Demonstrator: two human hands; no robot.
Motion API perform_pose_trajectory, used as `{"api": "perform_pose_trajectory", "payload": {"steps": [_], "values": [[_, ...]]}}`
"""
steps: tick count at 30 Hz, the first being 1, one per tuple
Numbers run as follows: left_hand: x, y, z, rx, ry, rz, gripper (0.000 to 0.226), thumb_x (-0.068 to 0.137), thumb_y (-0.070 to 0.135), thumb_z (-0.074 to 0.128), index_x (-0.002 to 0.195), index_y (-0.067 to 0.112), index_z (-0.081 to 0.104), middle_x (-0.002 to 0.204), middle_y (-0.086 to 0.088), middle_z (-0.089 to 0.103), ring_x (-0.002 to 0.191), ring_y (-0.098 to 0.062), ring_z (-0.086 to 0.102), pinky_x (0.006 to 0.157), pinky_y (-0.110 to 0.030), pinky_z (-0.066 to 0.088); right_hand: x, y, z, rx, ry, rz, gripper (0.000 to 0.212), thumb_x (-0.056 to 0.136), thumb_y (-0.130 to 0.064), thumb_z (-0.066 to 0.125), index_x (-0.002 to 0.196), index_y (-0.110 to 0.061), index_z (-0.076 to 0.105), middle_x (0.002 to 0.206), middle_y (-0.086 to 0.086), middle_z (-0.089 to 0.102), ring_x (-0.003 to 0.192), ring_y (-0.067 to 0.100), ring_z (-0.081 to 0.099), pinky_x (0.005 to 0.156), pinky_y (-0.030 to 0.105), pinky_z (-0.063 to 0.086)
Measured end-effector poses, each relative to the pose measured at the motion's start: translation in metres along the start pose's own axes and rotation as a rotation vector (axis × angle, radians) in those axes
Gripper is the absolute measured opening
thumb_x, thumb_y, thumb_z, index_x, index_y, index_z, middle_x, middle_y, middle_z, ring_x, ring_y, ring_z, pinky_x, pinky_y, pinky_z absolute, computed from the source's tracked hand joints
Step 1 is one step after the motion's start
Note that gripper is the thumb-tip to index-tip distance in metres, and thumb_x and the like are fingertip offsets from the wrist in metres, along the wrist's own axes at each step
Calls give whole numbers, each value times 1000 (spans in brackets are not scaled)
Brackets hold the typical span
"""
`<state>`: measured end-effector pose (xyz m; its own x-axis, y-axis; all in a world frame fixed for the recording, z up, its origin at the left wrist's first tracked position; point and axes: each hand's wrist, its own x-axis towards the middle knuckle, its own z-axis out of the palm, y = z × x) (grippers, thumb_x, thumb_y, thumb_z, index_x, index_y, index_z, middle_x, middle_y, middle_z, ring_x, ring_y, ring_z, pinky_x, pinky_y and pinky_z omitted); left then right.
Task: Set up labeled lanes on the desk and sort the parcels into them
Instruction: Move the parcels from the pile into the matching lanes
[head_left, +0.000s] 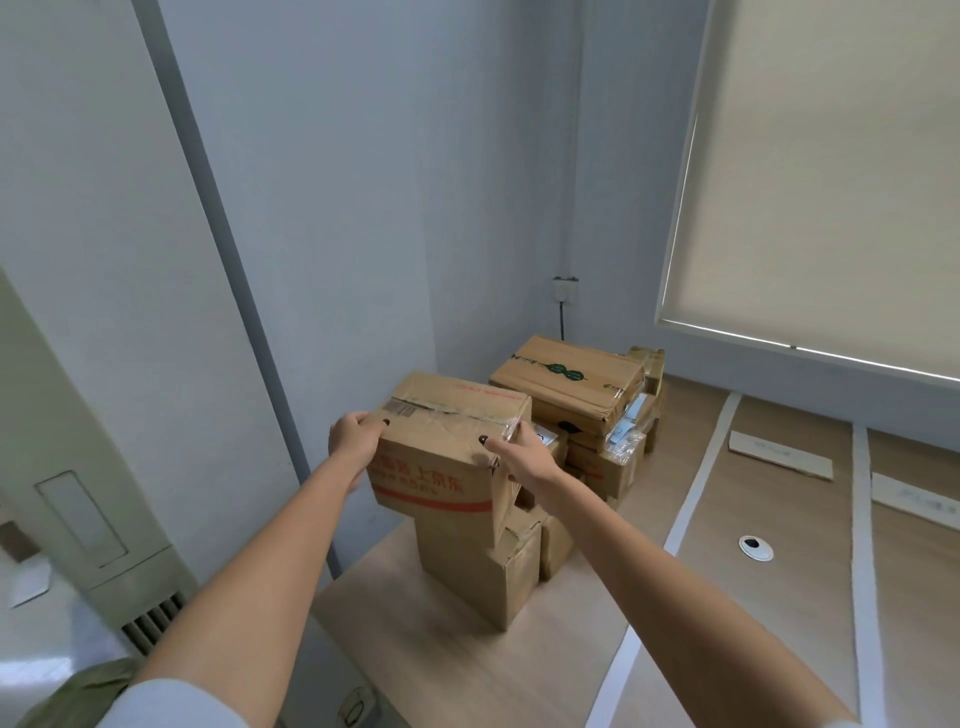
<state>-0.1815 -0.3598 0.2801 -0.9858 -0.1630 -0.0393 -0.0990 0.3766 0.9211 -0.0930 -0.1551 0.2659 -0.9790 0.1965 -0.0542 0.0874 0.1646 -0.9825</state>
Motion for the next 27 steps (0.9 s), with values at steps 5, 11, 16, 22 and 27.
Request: {"api": "perform_pose_trajectory", "payload": {"steps": [5,11,16,22,27], "values": [[-11,29,1,-72,2,54,36,89,16,55,124,6,49,123,-13,55,102,-22,51,80,-30,39,-2,-24,-19,-5,68,-53,61,86,-23,61,139,-13,33,136,7,50,120,24,50,102,41,42],[-37,62,53,-91,-123,126,35,89,12,57,123,5,52,125,-14,57,111,-26,54,84,-30,40,-21,-30,-89,-7,188,-75,56,87,-20,61,137,-13,37,134,6,51,118,23,51,98,36,44],[-73,93,133,-81,-341,176,37,91,5,53,127,0,49,126,-18,57,111,-28,56,81,-30,46,-55,-13,-169,12,345,-32,55,85,-17,63,135,-15,40,127,7,57,110,23,57,85,33,49],[-142,122,238,-60,-591,266,34,91,11,56,124,3,51,120,-14,60,97,-21,56,78,-31,44,-127,19,-268,20,592,50,53,87,-18,61,135,-17,39,121,4,56,86,6,54,61,20,42],[-206,134,310,-8,-815,337,44,86,3,62,125,-6,43,126,-22,52,112,-32,54,88,-35,44,-195,44,-332,34,798,129,66,84,-10,65,139,-16,28,109,2,52,81,4,54,56,16,42]]}}
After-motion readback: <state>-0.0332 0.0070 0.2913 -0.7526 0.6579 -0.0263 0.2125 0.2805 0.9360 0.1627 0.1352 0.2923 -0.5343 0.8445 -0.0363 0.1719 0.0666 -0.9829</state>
